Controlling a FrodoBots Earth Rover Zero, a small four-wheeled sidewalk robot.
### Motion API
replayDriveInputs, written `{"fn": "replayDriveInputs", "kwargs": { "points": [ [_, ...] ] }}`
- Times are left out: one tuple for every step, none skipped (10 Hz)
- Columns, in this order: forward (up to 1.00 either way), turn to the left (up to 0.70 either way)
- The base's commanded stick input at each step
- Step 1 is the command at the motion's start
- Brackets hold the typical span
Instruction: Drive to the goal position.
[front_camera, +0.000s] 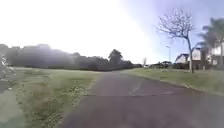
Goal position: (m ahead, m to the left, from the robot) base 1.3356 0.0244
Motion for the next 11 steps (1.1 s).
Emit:
{"fn": "replayDriveInputs", "kwargs": {
  "points": [
    [1.0,0.0],
    [1.0,0.0],
    [1.0,0.0],
    [1.0,0.0],
    [1.0,0.0],
    [1.0,0.0],
    [1.0,0.0],
    [1.0,0.0],
    [1.0,0.0],
    [1.0,0.0],
    [1.0,0.0]
  ]
}}
